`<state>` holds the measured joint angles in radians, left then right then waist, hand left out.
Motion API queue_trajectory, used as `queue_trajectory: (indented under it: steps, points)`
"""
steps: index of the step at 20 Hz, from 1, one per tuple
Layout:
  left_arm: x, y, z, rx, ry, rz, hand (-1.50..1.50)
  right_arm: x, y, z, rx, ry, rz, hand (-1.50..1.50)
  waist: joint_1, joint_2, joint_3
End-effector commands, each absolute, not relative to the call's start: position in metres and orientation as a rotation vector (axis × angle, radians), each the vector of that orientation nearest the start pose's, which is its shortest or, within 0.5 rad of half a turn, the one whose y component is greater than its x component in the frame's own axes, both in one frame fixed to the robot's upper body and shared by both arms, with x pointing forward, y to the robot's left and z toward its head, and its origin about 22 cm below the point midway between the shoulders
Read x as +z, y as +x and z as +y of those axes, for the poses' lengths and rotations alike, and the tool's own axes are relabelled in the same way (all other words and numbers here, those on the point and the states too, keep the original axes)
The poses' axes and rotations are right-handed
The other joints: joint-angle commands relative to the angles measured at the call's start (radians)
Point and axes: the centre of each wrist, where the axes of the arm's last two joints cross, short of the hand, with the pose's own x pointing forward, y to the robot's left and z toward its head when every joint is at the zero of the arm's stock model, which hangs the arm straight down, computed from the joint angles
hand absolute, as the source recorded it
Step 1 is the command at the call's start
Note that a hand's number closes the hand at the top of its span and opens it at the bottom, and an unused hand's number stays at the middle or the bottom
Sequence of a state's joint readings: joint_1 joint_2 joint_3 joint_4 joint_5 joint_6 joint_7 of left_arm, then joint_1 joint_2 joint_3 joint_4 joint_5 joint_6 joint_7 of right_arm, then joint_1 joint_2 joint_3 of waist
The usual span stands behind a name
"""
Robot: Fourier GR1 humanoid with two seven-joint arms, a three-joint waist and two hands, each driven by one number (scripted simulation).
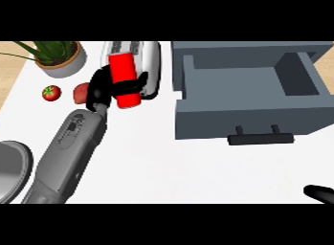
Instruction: Pick up the can, place it into the drawer and close the drawer
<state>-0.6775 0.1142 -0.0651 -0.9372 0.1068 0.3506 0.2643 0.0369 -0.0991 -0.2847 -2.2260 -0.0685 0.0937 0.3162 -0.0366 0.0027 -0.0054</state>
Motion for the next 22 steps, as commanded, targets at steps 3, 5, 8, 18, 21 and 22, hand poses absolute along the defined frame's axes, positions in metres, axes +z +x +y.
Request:
queue_trajectory:
  steps: [3, 5, 8, 18, 21, 22]
  points:
    - [0.172, 0.400, 0.079, -0.137, -0.018, -1.655, 1.50, 0.152, 0.183, -0.291, 0.000, -0.227, -1.886, -1.50, -0.078, -0.012, 0.009]
    - [0.169, 0.397, 0.074, -0.148, -0.023, -1.632, 1.50, 0.152, 0.187, -0.292, -0.006, -0.222, -1.896, -1.50, -0.087, -0.009, 0.009]
    - [0.179, 0.399, 0.079, -0.145, 0.018, -1.614, 1.50, 0.152, 0.191, -0.286, 0.002, -0.183, -1.891, -1.50, -0.101, -0.004, 0.008]
    - [0.242, 0.409, 0.002, -0.153, 0.098, -1.700, 1.50, 0.163, 0.195, -0.298, 0.013, -0.240, -1.908, -1.50, -0.081, 0.022, 0.008]
    - [0.253, 0.414, -0.010, -0.137, 0.154, -1.701, -1.50, 0.170, 0.192, -0.295, 0.004, -0.243, -1.902, -1.50, -0.078, 0.021, 0.008]
    - [0.254, 0.416, -0.011, -0.131, 0.130, -1.680, -1.50, 0.176, 0.188, -0.288, -0.001, -0.229, -1.914, -1.50, -0.073, 0.019, 0.007]
